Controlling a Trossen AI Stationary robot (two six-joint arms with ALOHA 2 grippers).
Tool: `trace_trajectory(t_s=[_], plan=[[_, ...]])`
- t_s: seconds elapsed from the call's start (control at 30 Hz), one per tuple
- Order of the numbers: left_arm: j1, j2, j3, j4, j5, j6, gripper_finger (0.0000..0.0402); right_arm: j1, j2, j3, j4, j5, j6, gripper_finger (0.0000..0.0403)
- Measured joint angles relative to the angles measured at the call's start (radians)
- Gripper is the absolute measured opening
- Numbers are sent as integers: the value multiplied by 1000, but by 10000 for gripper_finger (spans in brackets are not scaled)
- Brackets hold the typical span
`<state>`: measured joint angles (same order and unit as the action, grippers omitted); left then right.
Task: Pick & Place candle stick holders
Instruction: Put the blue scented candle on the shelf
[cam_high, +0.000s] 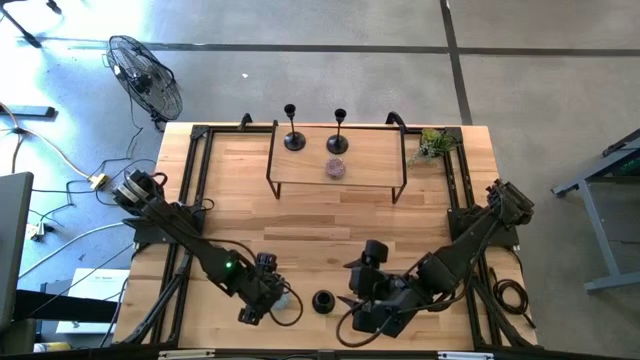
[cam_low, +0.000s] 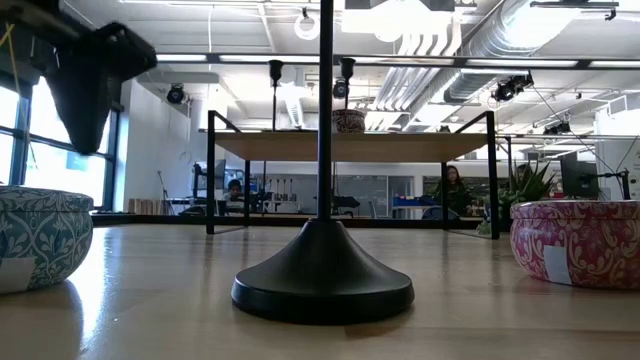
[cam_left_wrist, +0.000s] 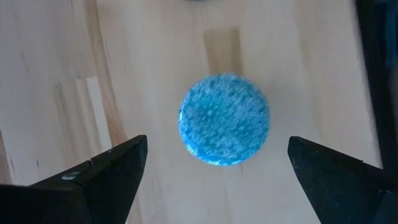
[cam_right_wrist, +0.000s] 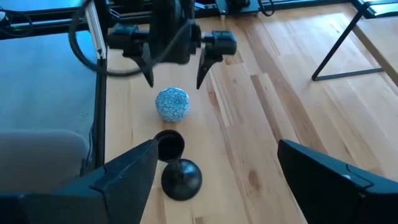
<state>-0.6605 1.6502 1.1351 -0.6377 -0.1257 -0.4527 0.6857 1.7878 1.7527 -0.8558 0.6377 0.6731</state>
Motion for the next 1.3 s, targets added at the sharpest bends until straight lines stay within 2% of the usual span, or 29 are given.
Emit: trace_trajectory(t_s=[0.23,0.97,1.3], plan=[[0,65,0,8,33,1,382,13,0,0,3,8,14,327],[0,92,0,65,30,30,382,18,0,0,5,10,36,327],[8,116,0,108,58,57,382,28,0,0,3,11,26,327]])
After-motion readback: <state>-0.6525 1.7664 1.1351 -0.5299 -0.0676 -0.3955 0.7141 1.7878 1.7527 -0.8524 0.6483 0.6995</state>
